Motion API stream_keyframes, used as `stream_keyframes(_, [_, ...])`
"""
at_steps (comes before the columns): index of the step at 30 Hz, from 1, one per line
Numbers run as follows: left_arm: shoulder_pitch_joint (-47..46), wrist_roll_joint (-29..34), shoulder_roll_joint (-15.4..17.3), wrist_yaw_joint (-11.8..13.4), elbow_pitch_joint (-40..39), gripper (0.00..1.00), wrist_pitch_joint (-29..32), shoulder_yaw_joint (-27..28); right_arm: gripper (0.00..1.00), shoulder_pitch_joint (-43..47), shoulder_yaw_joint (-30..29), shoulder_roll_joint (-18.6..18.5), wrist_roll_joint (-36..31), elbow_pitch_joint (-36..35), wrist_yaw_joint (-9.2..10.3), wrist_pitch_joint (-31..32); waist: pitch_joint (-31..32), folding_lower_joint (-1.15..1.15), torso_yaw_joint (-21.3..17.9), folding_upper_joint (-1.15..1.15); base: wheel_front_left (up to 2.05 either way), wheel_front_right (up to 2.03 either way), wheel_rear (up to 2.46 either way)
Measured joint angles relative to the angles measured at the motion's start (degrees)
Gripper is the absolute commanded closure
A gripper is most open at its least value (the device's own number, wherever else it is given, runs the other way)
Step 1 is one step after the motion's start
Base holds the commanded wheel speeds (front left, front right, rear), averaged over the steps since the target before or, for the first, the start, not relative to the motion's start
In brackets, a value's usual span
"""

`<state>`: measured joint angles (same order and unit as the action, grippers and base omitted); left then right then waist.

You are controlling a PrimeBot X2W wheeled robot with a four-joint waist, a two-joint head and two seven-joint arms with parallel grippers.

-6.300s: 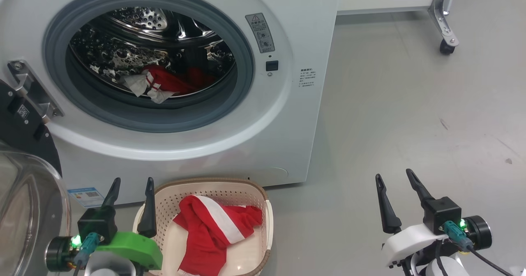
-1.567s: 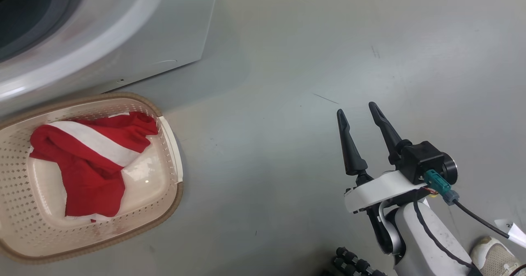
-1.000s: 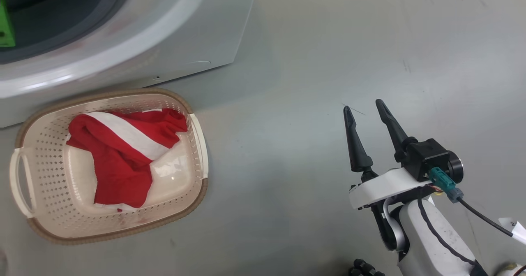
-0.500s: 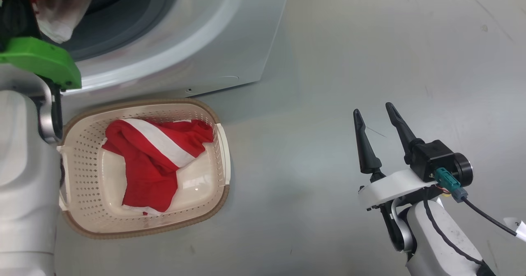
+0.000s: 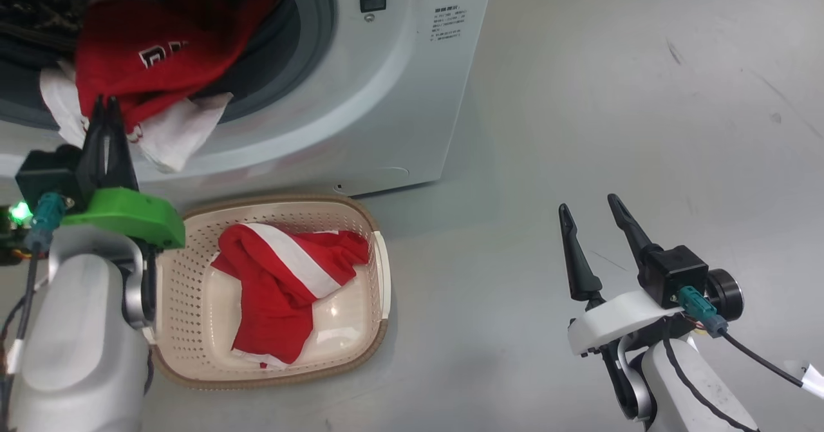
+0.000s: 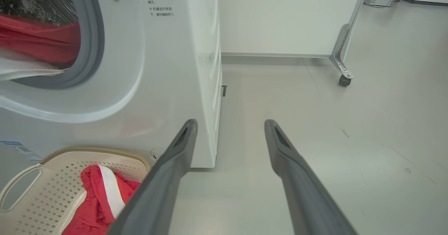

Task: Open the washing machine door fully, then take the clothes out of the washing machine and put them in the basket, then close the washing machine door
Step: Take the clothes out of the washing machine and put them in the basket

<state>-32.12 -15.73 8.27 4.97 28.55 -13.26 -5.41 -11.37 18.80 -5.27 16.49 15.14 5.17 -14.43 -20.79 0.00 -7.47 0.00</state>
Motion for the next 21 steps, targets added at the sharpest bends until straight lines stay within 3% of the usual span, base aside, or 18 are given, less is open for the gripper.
stream_keyframes(21, [20.4, -0.8, -2.2, 0.3, -13.8, 1.00, -0.9, 0.2, 0.00, 8.3, -0.7, -0.2, 0.8, 1.8, 0.10, 0.0, 13.8, 0.00, 4.0, 0.00, 0.00, 0.00, 0.00])
